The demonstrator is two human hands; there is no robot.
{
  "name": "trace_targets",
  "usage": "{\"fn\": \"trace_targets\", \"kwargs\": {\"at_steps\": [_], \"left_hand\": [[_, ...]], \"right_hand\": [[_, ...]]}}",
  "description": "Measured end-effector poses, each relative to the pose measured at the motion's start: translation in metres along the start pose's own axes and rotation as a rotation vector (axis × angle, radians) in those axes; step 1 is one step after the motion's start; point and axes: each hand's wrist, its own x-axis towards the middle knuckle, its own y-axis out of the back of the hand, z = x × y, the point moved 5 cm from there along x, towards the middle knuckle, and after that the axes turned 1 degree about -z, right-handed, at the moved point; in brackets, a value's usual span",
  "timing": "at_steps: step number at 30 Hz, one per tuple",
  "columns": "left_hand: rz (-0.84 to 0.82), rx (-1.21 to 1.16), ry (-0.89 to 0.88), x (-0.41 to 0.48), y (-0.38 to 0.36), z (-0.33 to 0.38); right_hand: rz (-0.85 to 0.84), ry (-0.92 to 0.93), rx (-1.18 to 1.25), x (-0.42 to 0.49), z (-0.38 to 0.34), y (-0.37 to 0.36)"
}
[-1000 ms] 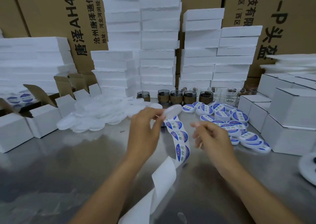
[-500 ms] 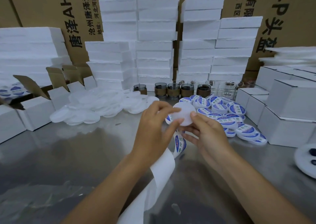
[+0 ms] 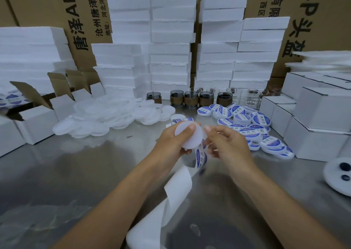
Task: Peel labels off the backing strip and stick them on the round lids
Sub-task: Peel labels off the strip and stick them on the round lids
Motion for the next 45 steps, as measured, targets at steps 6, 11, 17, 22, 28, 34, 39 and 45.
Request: {"fn": "trace_targets", "kwargs": {"at_steps": [6,11,17,22,28,34,39,45], "left_hand": [[0.084,-0.240,0.075,0.005,0.013,-0.003],[0.088,-0.341,0.079,0.010,0.017,-0.004],[0.089,-0.446,0.050,0.012,0.022,-0.001],[0.108,-0.422,0.015,0.012,0.026,0.003],[0.122,-0.181,0.116,0.009,0.020,-0.008],[0.171,-0.176,0.132,0.009,0.017,-0.013],[0.167,-0.197,0.155,0.009,0.019,-0.016],[0.123,-0.222,0.219,0.004,0.017,-0.017]], "right_hand": [[-0.044,-0.014,-0.492,0.004,0.008,0.007],[-0.204,-0.094,-0.391,0.003,0.007,0.006],[-0.071,-0.076,-0.050,0.008,0.002,0.012],[0.012,-0.039,0.088,0.010,0.000,0.013],[0.100,0.048,0.022,0.009,-0.001,0.014],[0.045,0.113,-0.046,0.004,0.002,0.002],[0.058,0.471,-0.547,-0.008,-0.012,-0.001],[-0.002,0.581,-0.642,-0.009,-0.014,-0.002]]}}
